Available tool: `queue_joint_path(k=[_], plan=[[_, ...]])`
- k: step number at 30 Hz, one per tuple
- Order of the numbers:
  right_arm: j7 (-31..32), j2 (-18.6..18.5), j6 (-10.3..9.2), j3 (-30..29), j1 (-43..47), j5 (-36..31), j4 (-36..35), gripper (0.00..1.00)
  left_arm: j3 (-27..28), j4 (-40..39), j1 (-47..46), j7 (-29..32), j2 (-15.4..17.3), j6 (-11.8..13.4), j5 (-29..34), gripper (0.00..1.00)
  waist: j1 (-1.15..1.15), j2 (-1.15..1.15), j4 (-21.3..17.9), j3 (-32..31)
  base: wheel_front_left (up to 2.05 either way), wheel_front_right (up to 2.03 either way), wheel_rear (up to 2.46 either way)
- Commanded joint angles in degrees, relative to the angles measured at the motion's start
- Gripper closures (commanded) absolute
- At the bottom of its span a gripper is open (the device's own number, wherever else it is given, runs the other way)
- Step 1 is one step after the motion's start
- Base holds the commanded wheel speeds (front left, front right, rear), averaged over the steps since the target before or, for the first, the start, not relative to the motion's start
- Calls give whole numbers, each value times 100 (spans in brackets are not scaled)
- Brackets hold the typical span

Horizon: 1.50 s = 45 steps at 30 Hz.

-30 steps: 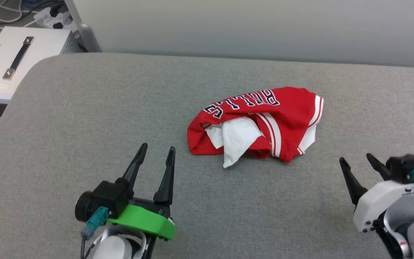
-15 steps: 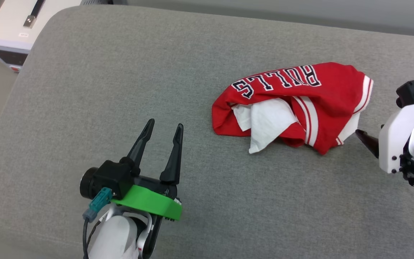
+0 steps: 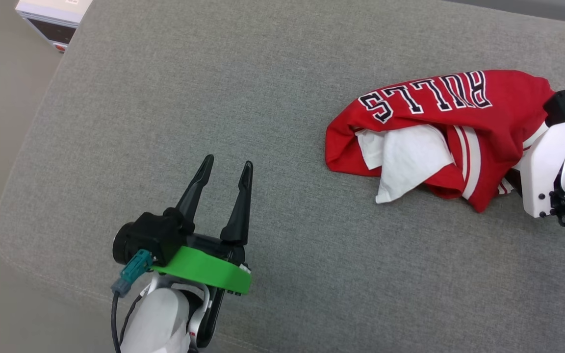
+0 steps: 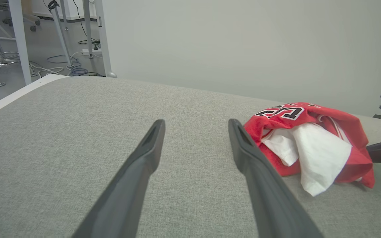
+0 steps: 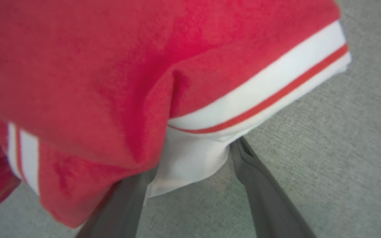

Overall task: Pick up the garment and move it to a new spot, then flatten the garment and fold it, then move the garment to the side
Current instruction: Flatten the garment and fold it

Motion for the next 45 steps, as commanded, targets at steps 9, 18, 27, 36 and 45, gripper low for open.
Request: queue_joint_path(k=[9,18,27,36,45], plan=[[-409,-258,-3,498,283,230,184,100,31,142,-24,-34,-40,-15,27,0,0,0,-218,-337,0,0,0],[-768,-761,-3,265,986,351,-315,100,106,239,177,-34,-40,-15,121,0,0,0,-649,-839,0,0,0],[-969,-847,-3,-854,2151,53,-680,100,164,285,300,-34,-40,-15,191,0,0,0,-911,-1037,0,0,0],[-1502,-211,-3,-1592,2846,-459,-814,44,127,391,362,-34,-35,-15,235,0,0,0,-1081,-1116,0,0,0],[-2959,199,-3,-1697,2763,-543,-1012,0,116,433,443,-34,12,-15,220,0,0,0,-1277,-1348,0,0,0]])
